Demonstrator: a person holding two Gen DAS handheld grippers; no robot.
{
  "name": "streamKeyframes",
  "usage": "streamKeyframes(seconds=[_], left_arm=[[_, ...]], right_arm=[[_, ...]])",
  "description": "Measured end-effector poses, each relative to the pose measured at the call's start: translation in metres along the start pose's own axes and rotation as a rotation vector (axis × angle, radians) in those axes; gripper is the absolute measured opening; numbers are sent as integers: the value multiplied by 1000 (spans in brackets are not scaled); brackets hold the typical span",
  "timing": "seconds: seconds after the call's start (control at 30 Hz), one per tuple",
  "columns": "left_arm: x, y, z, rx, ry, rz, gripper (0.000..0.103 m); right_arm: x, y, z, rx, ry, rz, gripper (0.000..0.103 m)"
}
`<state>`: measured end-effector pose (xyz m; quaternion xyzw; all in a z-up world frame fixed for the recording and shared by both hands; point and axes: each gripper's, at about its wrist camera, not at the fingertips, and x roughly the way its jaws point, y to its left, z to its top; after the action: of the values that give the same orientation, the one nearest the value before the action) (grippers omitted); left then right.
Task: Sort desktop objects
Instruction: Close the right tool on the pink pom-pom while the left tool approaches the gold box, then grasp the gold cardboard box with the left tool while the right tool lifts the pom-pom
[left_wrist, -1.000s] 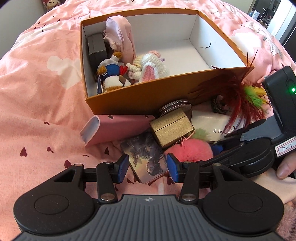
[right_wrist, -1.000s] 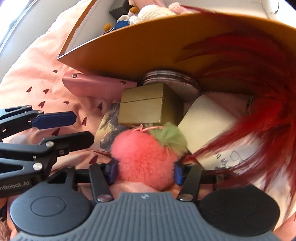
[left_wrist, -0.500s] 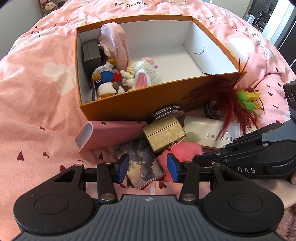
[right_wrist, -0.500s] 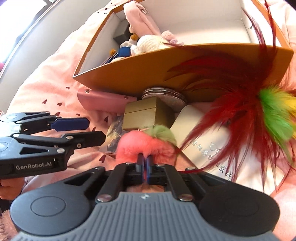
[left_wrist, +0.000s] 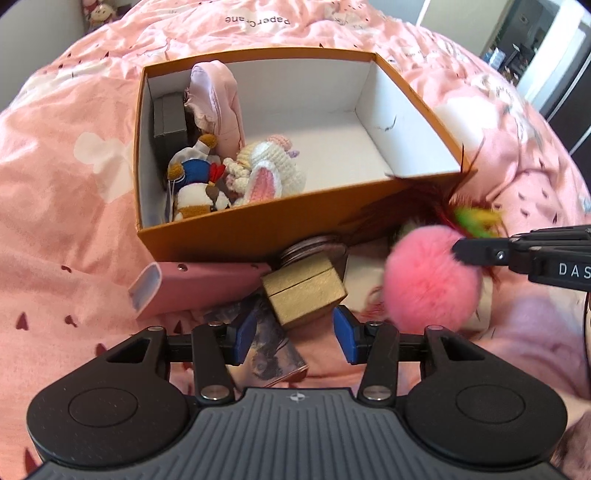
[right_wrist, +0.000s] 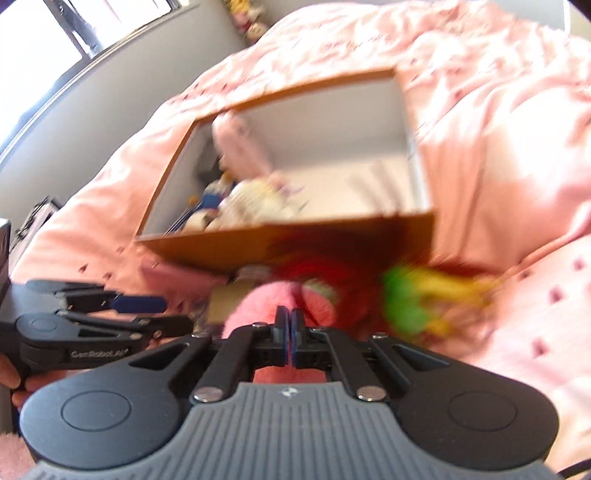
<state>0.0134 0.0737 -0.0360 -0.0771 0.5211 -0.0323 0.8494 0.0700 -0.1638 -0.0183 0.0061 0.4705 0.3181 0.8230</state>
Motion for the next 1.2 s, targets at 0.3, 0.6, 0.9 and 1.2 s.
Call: streamKeyframes(seconds=[0.3, 0.6, 0.9, 1.2], left_arm=[[26, 1, 13, -97, 25, 4, 63], [50, -10, 21, -143, 67, 26, 70], [58, -13, 19, -140, 75, 101, 74], [70, 6, 13, -241, 119, 21, 76]], right_arm=[[20, -15, 1, -26, 8, -87, 1], [32, -21, -9, 8, 38, -89, 7], [22, -12, -8, -21, 0, 8, 38], [34, -5, -14, -36, 53, 30, 52]])
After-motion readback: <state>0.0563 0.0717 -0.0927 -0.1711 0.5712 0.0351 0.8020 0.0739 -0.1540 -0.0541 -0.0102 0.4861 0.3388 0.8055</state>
